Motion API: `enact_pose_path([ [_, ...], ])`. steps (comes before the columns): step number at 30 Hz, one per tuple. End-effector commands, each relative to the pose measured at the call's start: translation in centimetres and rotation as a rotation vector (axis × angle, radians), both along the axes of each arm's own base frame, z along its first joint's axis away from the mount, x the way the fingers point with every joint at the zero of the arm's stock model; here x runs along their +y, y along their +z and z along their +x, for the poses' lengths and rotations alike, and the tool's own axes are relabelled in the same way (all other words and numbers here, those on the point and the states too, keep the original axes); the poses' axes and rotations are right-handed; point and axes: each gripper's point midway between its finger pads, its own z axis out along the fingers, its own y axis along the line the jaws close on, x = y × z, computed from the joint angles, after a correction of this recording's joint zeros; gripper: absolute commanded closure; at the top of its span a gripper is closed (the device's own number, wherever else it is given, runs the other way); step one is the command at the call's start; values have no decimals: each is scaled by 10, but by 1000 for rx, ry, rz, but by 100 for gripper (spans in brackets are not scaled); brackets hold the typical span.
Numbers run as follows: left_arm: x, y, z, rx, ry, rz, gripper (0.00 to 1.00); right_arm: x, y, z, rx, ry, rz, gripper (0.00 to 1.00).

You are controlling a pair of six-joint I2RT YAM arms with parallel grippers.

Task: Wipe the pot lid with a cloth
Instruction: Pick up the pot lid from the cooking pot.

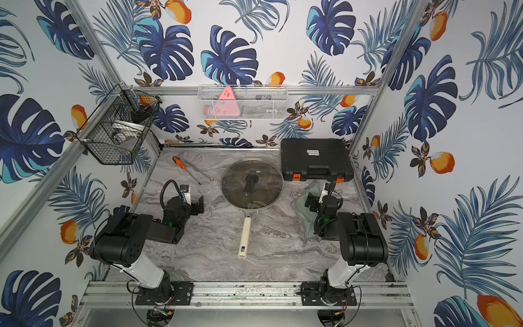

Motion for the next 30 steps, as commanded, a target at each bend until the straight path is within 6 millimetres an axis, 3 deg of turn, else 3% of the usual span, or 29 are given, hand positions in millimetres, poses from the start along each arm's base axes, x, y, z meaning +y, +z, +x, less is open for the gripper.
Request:
enact_pose_path([
  [1, -16, 11, 0, -55, -101, 2, 1, 1, 5, 3, -20, 5, 3, 0],
  [23, -5, 9, 4, -34, -60, -24, 1, 1, 5, 2, -21, 3, 1, 0],
  [30, 22, 19, 4, -48, 109, -21, 1, -18, 35, 5, 35, -114, -3, 0],
])
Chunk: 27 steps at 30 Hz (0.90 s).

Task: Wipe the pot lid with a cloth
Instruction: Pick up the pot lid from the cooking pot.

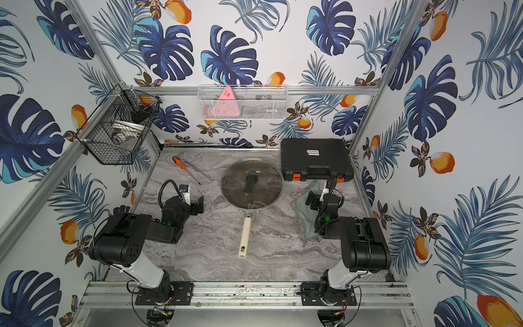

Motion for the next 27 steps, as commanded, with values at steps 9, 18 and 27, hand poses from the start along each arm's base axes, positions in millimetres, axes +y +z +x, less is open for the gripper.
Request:
enact_pose_path([
  [9, 14, 113, 15, -122, 155, -132, 1, -7, 78, -1, -31, -85, 100, 0],
  [18, -61, 230, 30, 0, -77, -283, 1, -4, 71, -9, 179, -167, 187, 0],
  [27, -160, 248, 38, 190, -196, -77, 1, 17, 20, -20, 554, -144, 274, 0],
])
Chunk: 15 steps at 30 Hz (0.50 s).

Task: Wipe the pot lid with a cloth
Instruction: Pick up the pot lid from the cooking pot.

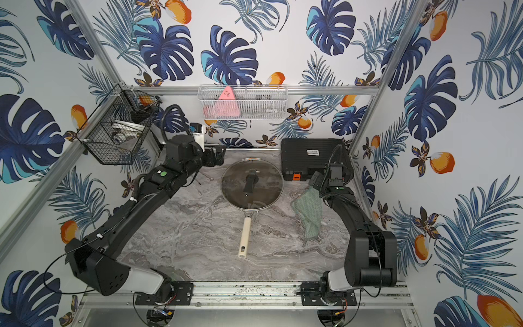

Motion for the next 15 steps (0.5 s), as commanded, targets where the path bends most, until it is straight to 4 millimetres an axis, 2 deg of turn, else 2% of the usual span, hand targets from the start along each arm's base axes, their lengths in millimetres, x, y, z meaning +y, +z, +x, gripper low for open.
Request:
enact_pose_path([
  [1, -9, -38, -6, 166, 8, 149, 1, 14, -30, -26, 185, 28, 70, 0],
  [9, -68, -71, 10, 219, -74, 217, 4, 26, -46, -39, 254, 71, 101, 0],
  [15, -92, -97, 16, 248, -77, 249, 6, 25, -52, -51, 258, 69, 89, 0],
])
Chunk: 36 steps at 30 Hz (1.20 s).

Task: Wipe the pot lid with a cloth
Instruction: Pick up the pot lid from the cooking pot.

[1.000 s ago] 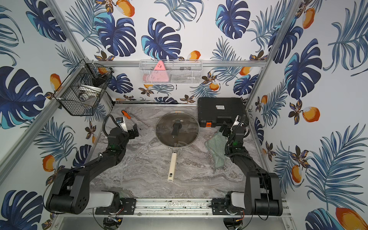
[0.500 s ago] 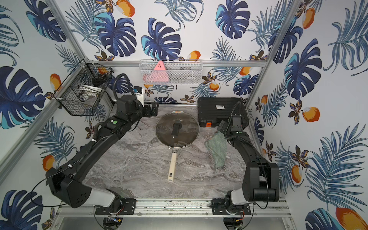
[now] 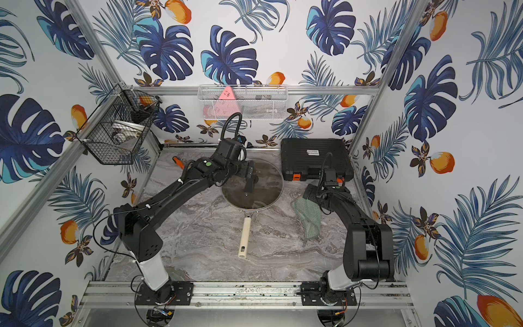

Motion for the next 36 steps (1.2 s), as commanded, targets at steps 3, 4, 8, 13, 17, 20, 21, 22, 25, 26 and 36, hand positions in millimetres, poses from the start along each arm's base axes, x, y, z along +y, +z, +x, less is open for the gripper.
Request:
enact_pose_path([
  [3, -5, -9, 7, 12, 35, 28, 8, 1, -2, -5, 13, 0, 2, 0],
  [4, -8, -13, 8, 26, 35, 38, 10, 1, -2, -5, 13, 1, 4, 0],
  [8, -18, -22, 10, 50, 24, 48, 14, 4, -2, -2, 2, 8, 18, 0],
  [13, -21, -39, 9, 89, 34, 79, 17, 5, -6, -2, 7, 14, 24, 0],
  [17, -22, -50, 9, 128, 51, 98, 20, 7, -9, -2, 6, 18, 32, 0],
  [20, -26, -59, 10, 152, 51, 90, 24, 7, -9, -3, 5, 20, 32, 0],
  [21, -27, -61, 10, 157, 52, 86, 23, 7, -8, -2, 2, 21, 31, 0],
  [22, -27, -64, 10, 164, 54, 85, 23, 7, -7, -2, -1, 20, 28, 0],
  [25, -28, -70, 9, 177, 57, 83, 25, 6, -5, -2, -8, 19, 26, 0],
  [26, -28, -73, 9, 182, 60, 85, 26, 6, -5, -2, -10, 20, 26, 0],
  [36, -30, -89, 9, 229, 51, 102, 30, 8, -5, -2, -12, 24, 34, 0],
])
